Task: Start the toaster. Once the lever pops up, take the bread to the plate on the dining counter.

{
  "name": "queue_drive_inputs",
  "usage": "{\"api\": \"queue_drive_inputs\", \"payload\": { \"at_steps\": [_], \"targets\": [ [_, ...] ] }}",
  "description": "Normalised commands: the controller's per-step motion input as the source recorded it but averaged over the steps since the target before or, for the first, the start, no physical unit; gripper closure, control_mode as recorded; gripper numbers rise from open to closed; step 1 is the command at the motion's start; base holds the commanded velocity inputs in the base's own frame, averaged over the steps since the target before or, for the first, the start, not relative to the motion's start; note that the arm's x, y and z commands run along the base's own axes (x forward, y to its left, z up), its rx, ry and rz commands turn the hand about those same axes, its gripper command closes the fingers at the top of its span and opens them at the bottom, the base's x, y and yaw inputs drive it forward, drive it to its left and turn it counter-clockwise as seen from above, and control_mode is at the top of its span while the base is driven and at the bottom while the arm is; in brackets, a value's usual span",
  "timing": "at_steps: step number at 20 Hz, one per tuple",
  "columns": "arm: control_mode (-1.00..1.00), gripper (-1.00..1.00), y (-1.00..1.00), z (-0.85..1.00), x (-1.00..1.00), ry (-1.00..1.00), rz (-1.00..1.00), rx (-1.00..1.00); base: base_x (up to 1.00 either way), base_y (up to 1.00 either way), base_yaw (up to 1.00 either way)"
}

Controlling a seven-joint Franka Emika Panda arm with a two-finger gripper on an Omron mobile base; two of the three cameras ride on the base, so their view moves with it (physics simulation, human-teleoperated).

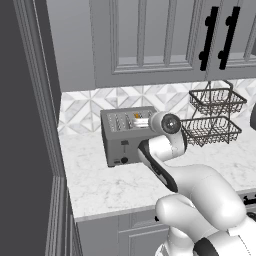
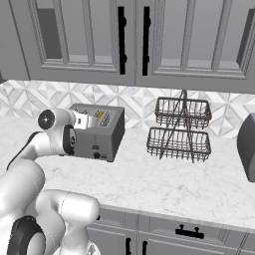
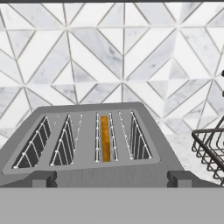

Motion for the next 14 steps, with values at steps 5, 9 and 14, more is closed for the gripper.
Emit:
{"api": "queue_drive_inputs", "payload": {
  "at_steps": [5, 9, 14],
  "targets": [
    [-1.0, -1.0, 0.0, 0.0, 0.0, 0.0, 0.0, 0.0, 0.0, 0.0, 0.0],
    [-1.0, -1.0, 0.0, 0.0, 0.0, 0.0, 0.0, 0.0, 0.0, 0.0, 0.0],
    [-1.0, -1.0, 0.0, 0.0, 0.0, 0.0, 0.0, 0.0, 0.0, 0.0, 0.0]
  ]
}}
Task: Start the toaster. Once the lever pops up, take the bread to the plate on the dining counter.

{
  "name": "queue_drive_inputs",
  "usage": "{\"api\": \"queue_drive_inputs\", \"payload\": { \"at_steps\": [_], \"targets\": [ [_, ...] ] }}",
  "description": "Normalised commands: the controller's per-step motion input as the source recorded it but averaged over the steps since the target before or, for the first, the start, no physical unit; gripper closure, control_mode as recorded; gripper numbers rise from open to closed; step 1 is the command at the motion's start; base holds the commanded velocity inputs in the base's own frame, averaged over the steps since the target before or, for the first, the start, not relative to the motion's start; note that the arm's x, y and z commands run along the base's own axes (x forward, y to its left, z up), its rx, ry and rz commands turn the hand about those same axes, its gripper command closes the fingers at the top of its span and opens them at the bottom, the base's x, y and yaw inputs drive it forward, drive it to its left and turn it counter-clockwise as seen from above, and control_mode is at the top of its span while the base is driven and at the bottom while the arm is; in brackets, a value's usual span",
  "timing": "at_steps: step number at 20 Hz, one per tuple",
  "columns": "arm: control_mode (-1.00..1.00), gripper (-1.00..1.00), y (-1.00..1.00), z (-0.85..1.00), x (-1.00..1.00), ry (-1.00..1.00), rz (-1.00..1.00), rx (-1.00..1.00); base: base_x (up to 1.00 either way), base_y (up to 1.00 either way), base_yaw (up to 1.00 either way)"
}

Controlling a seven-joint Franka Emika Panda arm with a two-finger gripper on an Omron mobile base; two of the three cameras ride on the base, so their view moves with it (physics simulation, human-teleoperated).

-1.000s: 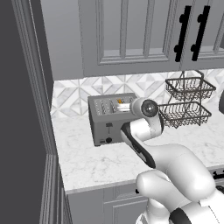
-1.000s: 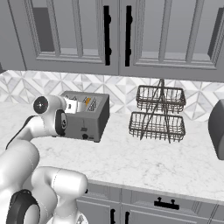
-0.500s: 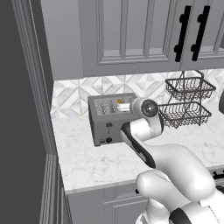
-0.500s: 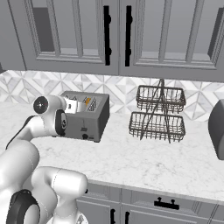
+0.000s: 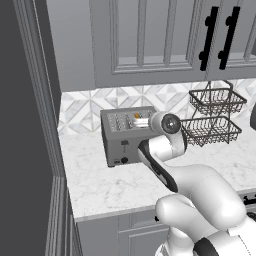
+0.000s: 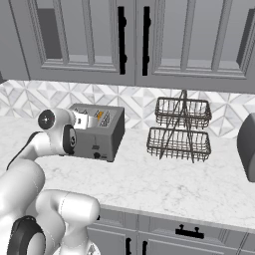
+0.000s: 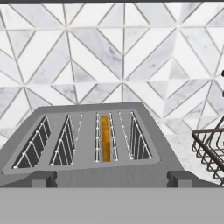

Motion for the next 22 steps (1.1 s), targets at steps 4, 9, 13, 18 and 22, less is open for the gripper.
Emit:
{"api": "queue_drive_inputs", "payload": {
  "at_steps": [4, 9, 13, 18, 22],
  "targets": [
    [-1.0, -1.0, 0.0, 0.0, 0.0, 0.0, 0.0, 0.0, 0.0, 0.0, 0.0],
    [-1.0, -1.0, 0.0, 0.0, 0.0, 0.0, 0.0, 0.0, 0.0, 0.0, 0.0],
    [-1.0, -1.0, 0.0, 0.0, 0.0, 0.0, 0.0, 0.0, 0.0, 0.0, 0.0],
    [-1.0, -1.0, 0.0, 0.0, 0.0, 0.0, 0.0, 0.0, 0.0, 0.0, 0.0],
    [-1.0, -1.0, 0.0, 0.0, 0.0, 0.0, 0.0, 0.0, 0.0, 0.0, 0.0]
  ]
}}
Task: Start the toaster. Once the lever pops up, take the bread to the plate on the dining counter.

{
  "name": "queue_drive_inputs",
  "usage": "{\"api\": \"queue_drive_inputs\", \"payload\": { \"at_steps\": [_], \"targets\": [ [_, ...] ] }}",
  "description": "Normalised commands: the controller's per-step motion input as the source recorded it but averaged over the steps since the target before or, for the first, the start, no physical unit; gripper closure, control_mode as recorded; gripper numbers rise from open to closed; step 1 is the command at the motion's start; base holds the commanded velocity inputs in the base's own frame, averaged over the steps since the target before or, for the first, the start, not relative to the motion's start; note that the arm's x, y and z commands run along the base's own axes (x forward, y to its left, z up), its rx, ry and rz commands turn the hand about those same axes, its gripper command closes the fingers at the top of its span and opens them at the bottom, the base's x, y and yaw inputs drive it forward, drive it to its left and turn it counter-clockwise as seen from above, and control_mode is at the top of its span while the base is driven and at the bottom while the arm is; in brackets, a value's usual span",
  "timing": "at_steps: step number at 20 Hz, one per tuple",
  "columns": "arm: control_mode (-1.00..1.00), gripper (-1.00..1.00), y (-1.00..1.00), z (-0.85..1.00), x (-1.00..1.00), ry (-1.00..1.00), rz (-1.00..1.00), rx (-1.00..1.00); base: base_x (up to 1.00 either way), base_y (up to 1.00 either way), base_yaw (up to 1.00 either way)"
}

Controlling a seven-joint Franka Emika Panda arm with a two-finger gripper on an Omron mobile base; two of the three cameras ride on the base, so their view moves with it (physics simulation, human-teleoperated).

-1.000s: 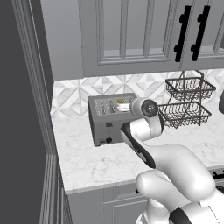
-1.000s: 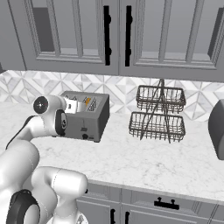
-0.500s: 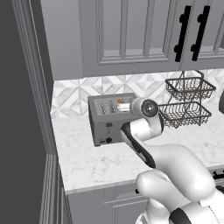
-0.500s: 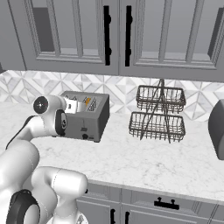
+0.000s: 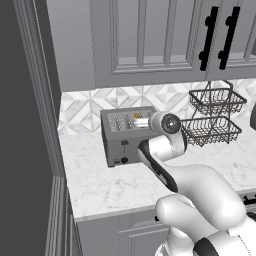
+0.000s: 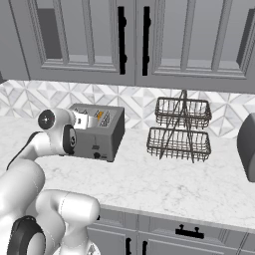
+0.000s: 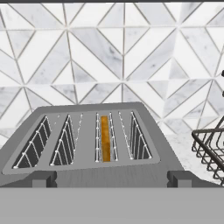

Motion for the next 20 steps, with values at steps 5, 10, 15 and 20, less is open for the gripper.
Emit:
{"api": "queue_drive_inputs", "payload": {
  "at_steps": [5, 10, 15, 20],
  "targets": [
    [-1.0, -1.0, 0.0, 0.0, 0.0, 0.0, 0.0, 0.0, 0.0, 0.0, 0.0],
    [-1.0, -1.0, 0.0, 0.0, 0.0, 0.0, 0.0, 0.0, 0.0, 0.0, 0.0],
    [-1.0, -1.0, 0.0, 0.0, 0.0, 0.0, 0.0, 0.0, 0.0, 0.0, 0.0],
    [-1.0, -1.0, 0.0, 0.0, 0.0, 0.0, 0.0, 0.0, 0.0, 0.0, 0.0]
  ]
}}
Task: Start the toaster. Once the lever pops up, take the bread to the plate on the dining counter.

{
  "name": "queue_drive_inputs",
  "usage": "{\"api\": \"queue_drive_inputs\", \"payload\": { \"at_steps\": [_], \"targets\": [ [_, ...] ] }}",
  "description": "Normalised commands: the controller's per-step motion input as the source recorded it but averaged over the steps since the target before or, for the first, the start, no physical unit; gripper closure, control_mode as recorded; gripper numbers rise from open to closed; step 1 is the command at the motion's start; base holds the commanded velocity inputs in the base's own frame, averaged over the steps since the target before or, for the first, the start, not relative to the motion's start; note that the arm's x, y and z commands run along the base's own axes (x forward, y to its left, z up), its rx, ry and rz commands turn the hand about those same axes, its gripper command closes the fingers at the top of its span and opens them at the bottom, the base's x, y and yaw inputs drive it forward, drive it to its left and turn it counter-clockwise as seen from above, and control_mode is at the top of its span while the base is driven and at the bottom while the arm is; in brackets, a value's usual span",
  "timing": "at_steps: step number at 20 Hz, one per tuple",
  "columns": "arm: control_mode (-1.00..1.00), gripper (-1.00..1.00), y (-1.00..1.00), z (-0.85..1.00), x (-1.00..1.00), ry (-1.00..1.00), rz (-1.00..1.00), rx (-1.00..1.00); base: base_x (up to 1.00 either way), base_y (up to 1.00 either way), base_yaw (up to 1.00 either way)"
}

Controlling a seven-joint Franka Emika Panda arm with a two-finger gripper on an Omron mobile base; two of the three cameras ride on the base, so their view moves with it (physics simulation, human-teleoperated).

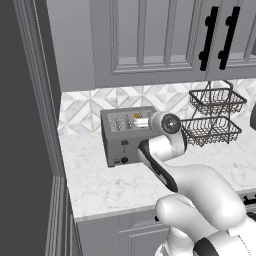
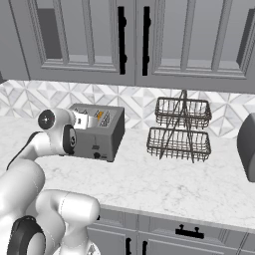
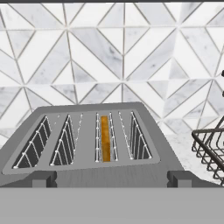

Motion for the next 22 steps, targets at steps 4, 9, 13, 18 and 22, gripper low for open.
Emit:
{"api": "queue_drive_inputs", "payload": {
  "at_steps": [4, 9, 13, 18, 22],
  "targets": [
    [-1.0, -1.0, 0.0, 0.0, 0.0, 0.0, 0.0, 0.0, 0.0, 0.0, 0.0],
    [-1.0, -1.0, 0.0, 0.0, 0.0, 0.0, 0.0, 0.0, 0.0, 0.0, 0.0],
    [-1.0, -1.0, 0.0, 0.0, 0.0, 0.0, 0.0, 0.0, 0.0, 0.0, 0.0],
    [-1.0, -1.0, 0.0, 0.0, 0.0, 0.0, 0.0, 0.0, 0.0, 0.0, 0.0],
    [-1.0, -1.0, 0.0, 0.0, 0.0, 0.0, 0.0, 0.0, 0.0, 0.0, 0.0]
  ]
}}
